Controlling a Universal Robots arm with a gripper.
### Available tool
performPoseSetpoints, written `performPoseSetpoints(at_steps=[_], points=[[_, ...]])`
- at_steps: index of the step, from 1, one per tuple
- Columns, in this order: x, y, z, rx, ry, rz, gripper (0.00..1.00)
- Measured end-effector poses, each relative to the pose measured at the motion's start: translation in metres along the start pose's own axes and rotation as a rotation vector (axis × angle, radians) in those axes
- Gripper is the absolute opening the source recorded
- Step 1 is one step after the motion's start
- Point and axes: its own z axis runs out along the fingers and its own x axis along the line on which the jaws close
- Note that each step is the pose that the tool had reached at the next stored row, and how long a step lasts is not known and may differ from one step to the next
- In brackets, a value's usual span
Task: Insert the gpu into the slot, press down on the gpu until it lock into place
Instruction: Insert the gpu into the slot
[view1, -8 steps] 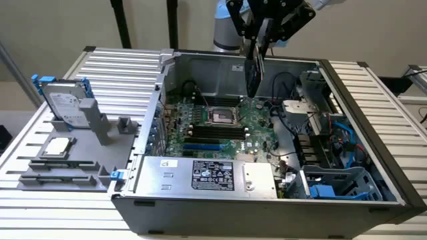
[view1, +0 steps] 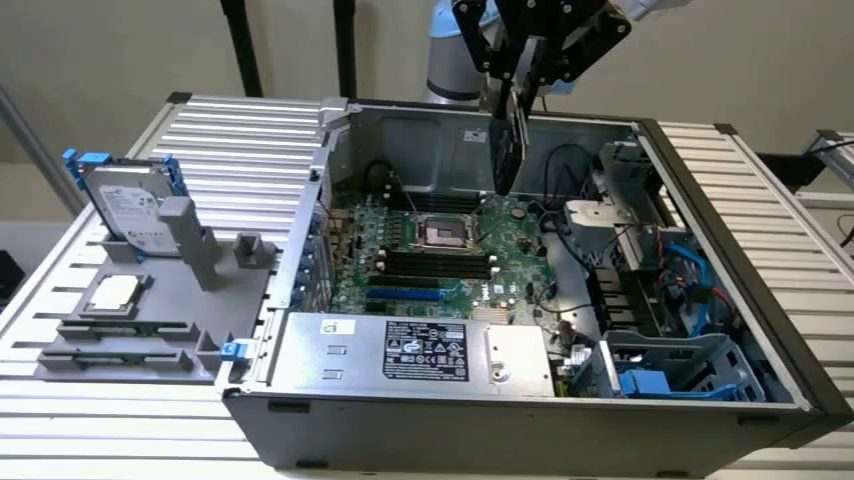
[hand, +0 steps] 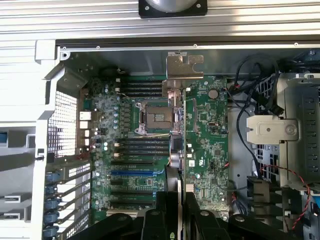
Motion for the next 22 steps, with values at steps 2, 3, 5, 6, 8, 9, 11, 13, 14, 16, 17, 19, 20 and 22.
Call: performPoseSetpoints(at_steps=[2, 3, 5, 6, 8, 9, 11, 13, 14, 16, 17, 19, 20, 22], points=[[0.0, 0.0, 0.0, 0.0, 0.0, 0.0, 0.26], [0.0, 0.0, 0.0, 0.0, 0.0, 0.0, 0.26], [0.0, 0.0, 0.0, 0.0, 0.0, 0.0, 0.26], [0.0, 0.0, 0.0, 0.0, 0.0, 0.0, 0.26], [0.0, 0.0, 0.0, 0.0, 0.0, 0.0, 0.26], [0.0, 0.0, 0.0, 0.0, 0.0, 0.0, 0.26], [0.0, 0.0, 0.0, 0.0, 0.0, 0.0, 0.26], [-0.0004, 0.0, 0.0, 0.0, 0.0002, -0.001, 0.26], [-0.0006, 0.0, 0.0, 0.0004, 0.001, -0.01, 0.26], [-0.0006, -0.0001, 0.0, 0.0017, 0.0034, -0.044, 0.26], [-0.0007, -0.0001, 0.0, 0.0025, 0.0049, -0.062, 0.26], [-0.0007, 0.0, 0.0, 0.004, 0.0075, -0.098, 0.26], [-0.0007, 0.0, 0.0, 0.0047, 0.0086, -0.116, 0.26], [-0.0007, 0.0, 0.0, 0.006, 0.0111, -0.152, 0.26]])
